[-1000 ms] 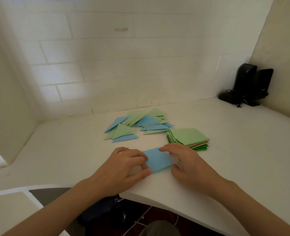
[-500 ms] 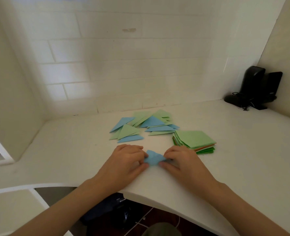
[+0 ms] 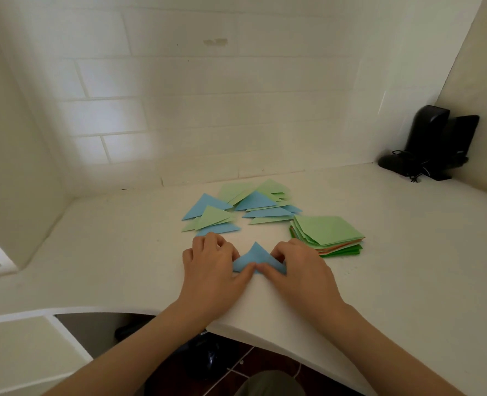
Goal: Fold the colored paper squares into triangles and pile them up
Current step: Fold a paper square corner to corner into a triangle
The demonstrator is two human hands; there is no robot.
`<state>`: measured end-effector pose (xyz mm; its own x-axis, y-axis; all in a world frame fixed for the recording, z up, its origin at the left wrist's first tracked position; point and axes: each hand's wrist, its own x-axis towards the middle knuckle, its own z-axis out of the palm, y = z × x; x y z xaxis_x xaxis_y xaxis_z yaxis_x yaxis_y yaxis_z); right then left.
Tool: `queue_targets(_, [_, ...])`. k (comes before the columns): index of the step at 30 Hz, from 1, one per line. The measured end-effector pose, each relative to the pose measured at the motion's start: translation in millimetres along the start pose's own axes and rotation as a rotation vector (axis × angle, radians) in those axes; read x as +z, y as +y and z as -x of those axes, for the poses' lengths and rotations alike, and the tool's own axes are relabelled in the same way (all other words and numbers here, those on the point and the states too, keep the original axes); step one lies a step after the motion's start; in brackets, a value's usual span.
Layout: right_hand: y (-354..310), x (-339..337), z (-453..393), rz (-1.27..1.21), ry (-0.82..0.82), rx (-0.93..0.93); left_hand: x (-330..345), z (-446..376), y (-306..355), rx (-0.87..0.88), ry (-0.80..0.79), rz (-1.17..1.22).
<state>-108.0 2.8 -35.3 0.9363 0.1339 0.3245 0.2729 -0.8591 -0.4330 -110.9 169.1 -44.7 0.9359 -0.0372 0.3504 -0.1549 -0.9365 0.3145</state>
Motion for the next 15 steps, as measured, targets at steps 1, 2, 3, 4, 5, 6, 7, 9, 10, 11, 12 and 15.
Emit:
queue_targets(1, [1,0,0,-0.018,-0.009,0.012,-1,-1,0,-0.017,-0.028,0.009])
queue_targets(2, [2,0,-1,-0.052,-0.018,0.024,-3,-3,0,-0.04,-0.06,0.029])
queue_targets(3, [3,1,-2,-0.098,-0.026,0.034,-5,-4,-1,-0.065,-0.093,0.055])
queue_targets(4, [4,2,-3,-0.147,-0.034,0.043,-8,-5,-2,-0.087,-0.121,0.08])
queue_targets(5, [5,1,-4,-0.193,-0.042,0.053,-11,-6,-5,-0.106,-0.144,0.105])
queue_targets(6, [7,-1,-5,-0.231,-0.054,0.066,-14,-7,-7,-0.121,-0.165,0.123])
queue_targets(7, [10,-3,-5,-0.261,-0.067,0.081,-17,-8,-11,-0.131,-0.182,0.134])
queue_targets(9, [15,-10,-5,-0.306,-0.089,0.108,-23,-8,-17,-0.149,-0.213,0.145])
queue_targets(10, [17,-13,-5,-0.33,-0.097,0.116,-25,-8,-19,-0.156,-0.229,0.151])
queue_targets(11, [18,-14,-4,-0.355,-0.104,0.122,-28,-9,-20,-0.161,-0.244,0.157])
queue_targets(12, [19,-15,-4,-0.373,-0.111,0.123,-30,-9,-20,-0.162,-0.258,0.162])
queue_targets(15, [18,-15,-3,-0.363,-0.122,0.104,-34,-11,-17,-0.141,-0.278,0.157])
